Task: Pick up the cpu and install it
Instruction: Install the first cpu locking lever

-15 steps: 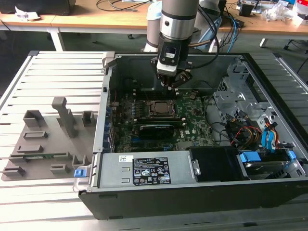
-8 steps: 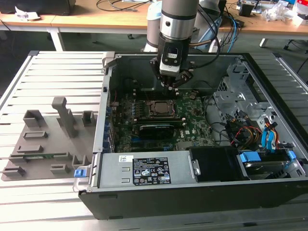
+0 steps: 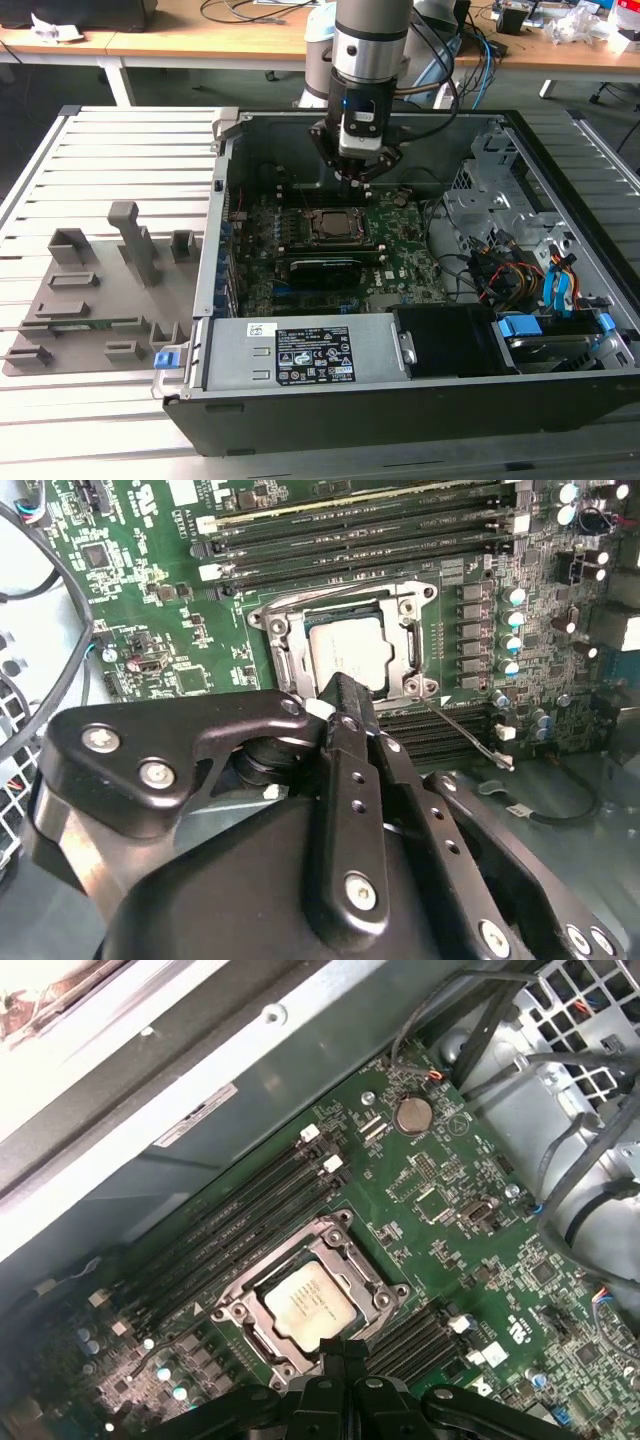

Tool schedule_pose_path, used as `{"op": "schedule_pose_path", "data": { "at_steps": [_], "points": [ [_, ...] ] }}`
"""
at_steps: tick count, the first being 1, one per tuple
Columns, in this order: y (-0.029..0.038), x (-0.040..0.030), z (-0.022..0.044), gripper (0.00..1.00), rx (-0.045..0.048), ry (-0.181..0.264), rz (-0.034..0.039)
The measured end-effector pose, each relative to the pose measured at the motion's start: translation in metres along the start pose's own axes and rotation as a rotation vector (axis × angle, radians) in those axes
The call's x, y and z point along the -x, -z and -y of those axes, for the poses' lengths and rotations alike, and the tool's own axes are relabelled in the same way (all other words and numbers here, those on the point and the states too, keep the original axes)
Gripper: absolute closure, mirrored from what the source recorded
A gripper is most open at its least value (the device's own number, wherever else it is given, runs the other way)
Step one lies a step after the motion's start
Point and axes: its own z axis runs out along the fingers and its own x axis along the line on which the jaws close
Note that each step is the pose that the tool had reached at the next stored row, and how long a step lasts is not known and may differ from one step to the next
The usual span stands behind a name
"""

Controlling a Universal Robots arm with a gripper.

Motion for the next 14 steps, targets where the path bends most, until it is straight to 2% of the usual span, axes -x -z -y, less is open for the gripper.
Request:
{"op": "schedule_pose_path", "data": {
  "at_steps": [14],
  "points": [
    [0.0,0.0,0.0,0.89,0.003,0.137,0.006]
  ]
}}
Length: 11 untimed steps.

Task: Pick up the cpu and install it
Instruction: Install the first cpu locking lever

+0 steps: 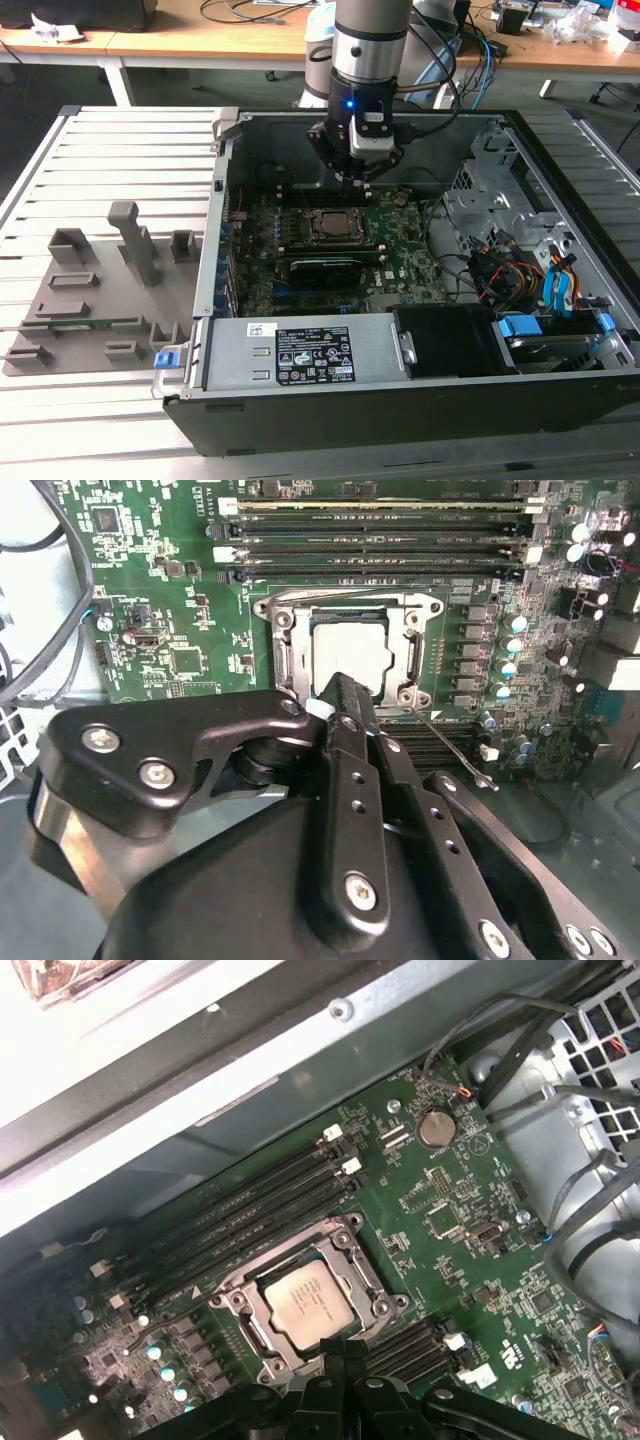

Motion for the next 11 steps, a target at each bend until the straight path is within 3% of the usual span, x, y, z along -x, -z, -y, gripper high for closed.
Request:
{"op": "schedule_pose_path", "data": {
  "at_steps": [11],
  "points": [
    [0.0,0.0,0.0,0.89,0.002,0.091,0.004]
  ]
}}
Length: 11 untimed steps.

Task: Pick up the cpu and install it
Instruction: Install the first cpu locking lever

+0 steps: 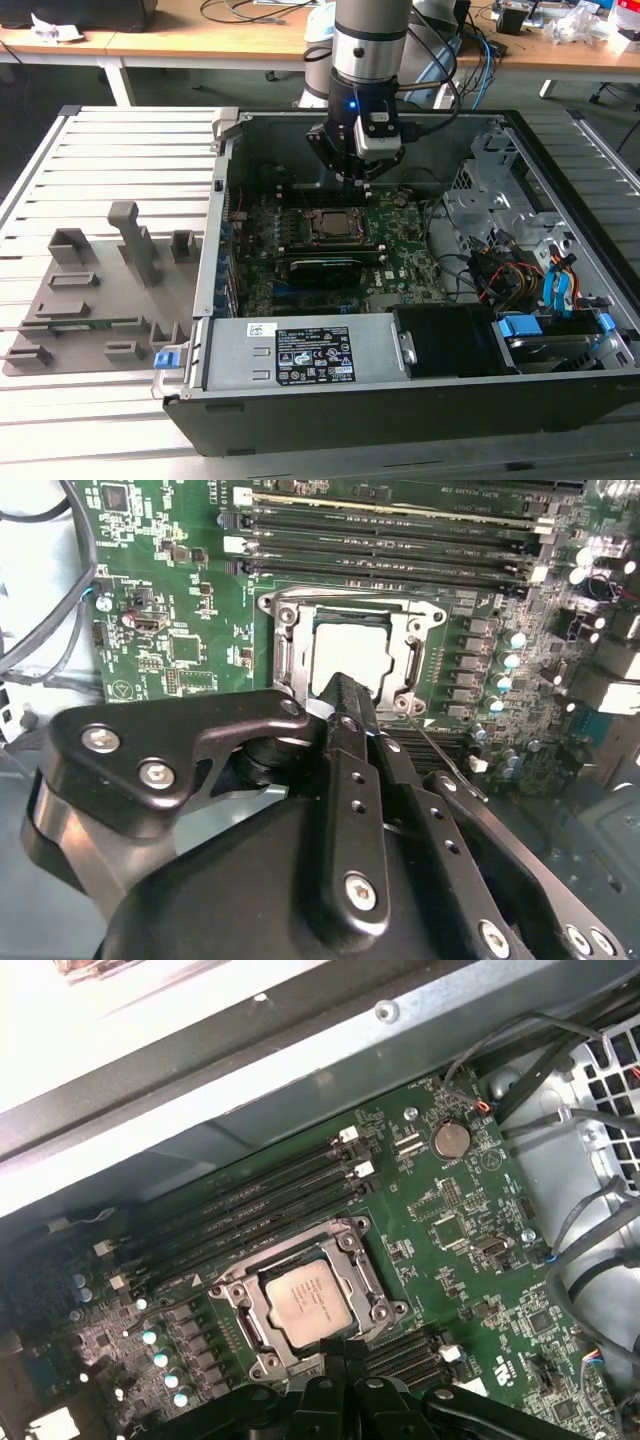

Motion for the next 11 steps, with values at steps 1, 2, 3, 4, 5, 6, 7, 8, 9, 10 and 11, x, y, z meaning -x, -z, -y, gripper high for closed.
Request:
{"op": "schedule_pose_path", "data": {
  "at_steps": [1,2,3,4,5,6,7,8,9,10,11],
  "points": [
    [0.0,0.0,0.0,0.89,0.0001,0.005,0.0002],
    [0.0,0.0,0.0,0.89,0.0004,0.017,0.0007],
    [0.0,0.0,0.0,0.89,0.0005,0.026,0.0011],
    [0.0,0.0,0.0,0.89,0.0007,0.031,0.0013],
    [0.0,0.0,0.0,0.89,0.0009,0.041,0.0017],
    [0.0,0.0,0.0,0.89,0.0014,0.064,0.0028],
    [0.0,0.0,0.0,0.89,0.0024,0.109,0.0047],
    [0.0,0.0,0.0,0.89,0.0035,0.156,0.0068],
    [0.0,0.0,0.0,0.89,0.0037,0.165,0.0072],
    [0.0,0.0,0.0,0.89,0.0038,0.169,0.0074],
    [0.0,0.0,0.0,0.89,0.0038,0.174,0.0075]
  ]
}}
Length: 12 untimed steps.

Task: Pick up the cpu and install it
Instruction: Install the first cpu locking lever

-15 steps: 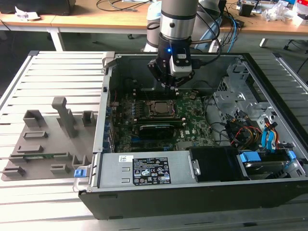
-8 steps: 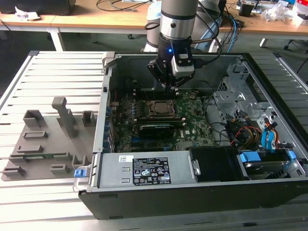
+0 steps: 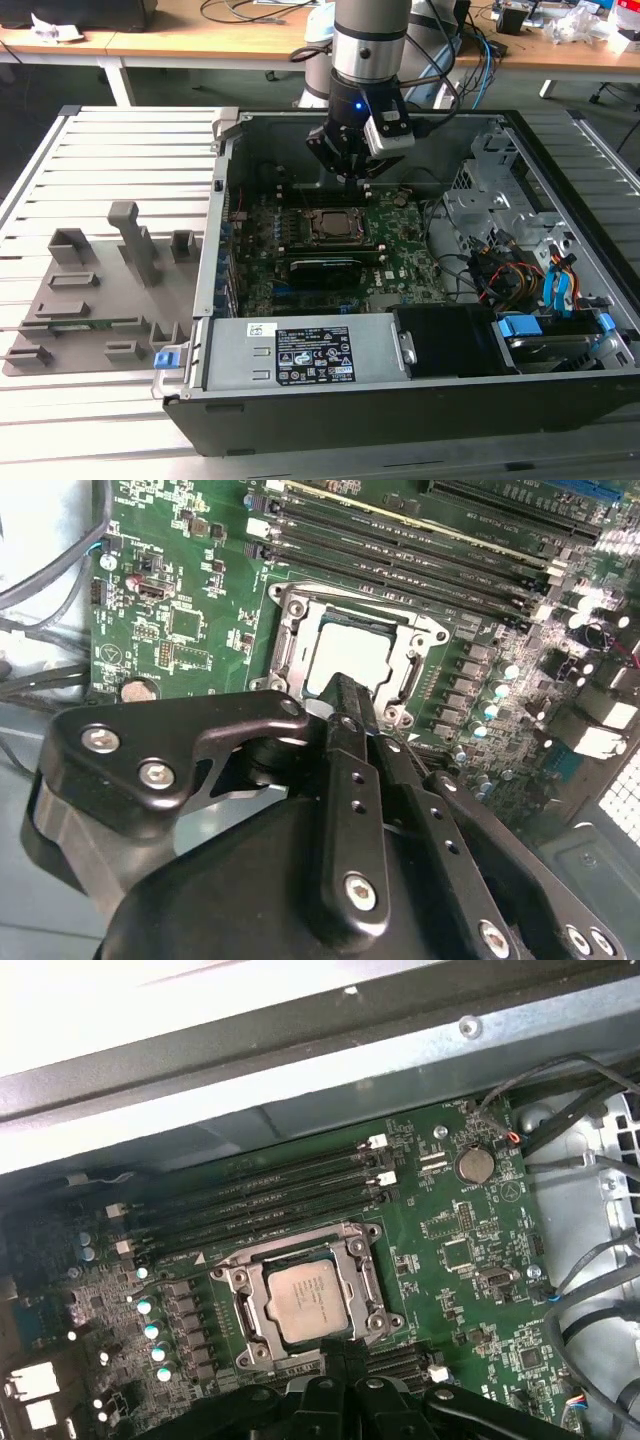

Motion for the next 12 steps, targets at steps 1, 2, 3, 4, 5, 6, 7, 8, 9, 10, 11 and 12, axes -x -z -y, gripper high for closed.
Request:
{"op": "schedule_pose_path", "data": {
  "at_steps": [1,2,3,4,5,6,7,8,9,10,11,12],
  "points": [
    [0.0,0.0,0.0,0.89,0.0002,0.008,0.0004],
    [0.0,0.0,0.0,0.89,0.0004,0.014,0.0007],
    [0.0,0.0,0.0,0.89,0.0004,0.018,0.0008],
    [0.0,0.0,0.0,0.89,0.0005,0.023,0.001],
    [0.0,0.0,0.0,0.89,0.0006,0.027,0.0012],
    [0.0,0.0,0.0,0.89,0.0007,0.032,0.0015],
    [0.0,0.0,0.0,0.89,0.0009,0.038,0.0017],
    [0.0,0.0,0.0,0.89,0.0009,0.042,0.0019],
    [0.0,0.0,0.0,0.89,0.001,0.046,0.002],
    [0.0,0.0,0.0,0.89,0.0011,0.05,0.0022],
    [0.0,0.0,0.0,0.89,0.0012,0.054,0.0024],
    [0.0,0.0,0.0,0.89,0.0014,0.062,0.0027]
  ]
}}
